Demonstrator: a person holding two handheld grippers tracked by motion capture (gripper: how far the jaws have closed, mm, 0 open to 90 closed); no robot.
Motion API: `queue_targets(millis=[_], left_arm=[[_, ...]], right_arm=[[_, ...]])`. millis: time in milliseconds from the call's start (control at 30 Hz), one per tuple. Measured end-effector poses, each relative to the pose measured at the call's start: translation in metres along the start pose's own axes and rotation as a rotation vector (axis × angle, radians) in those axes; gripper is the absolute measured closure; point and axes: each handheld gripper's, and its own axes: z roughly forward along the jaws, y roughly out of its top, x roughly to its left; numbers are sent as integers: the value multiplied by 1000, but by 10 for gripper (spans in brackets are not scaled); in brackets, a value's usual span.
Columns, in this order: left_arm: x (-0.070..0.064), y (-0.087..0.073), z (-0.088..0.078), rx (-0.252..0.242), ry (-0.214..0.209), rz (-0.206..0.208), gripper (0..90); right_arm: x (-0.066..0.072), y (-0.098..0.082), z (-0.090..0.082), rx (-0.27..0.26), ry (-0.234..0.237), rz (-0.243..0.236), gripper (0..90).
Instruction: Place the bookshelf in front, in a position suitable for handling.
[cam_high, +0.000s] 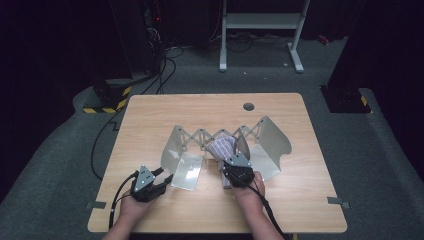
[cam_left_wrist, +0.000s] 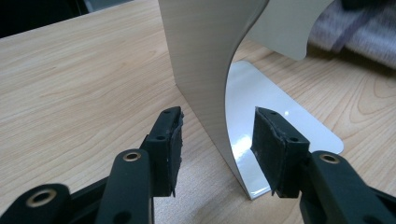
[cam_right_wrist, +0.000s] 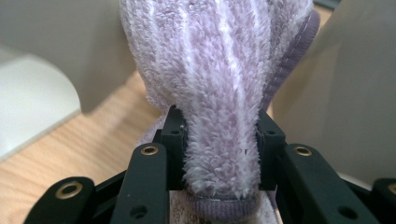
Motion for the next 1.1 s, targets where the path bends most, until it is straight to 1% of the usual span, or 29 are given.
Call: queue_targets(millis=[33,167,267,367,600,733,867,1033,1100], left_arm=[[0,0,0,0,0,0,524],[0,0,0,0,-2,2,524],[0,0,0,0,-1,2,524],[0,0,0,0,-1,2,524],[0,0,0,0,-1,3,524],[0,0,0,-2,0,2,524],[0,0,0,-3,0,2,524],[0,0,0,-1,-1,2,524],[0,0,0,0,-1,2,524]], right_arm=[[0,-4,2,14,-1,3,651],[0,-11,6,31,1,11,651],[-1,-11,5,27,3,14,651],[-1,-8,3,16,1,12,650],[-4,13,-8,-44,-8,6,651],[-6,28,-19,-92,-15,-7,652],[-8,41,-31,-145,-27,-9,653],[-11,52,-45,-212,-38,6,655],[-10,52,-46,-218,-37,7,656]])
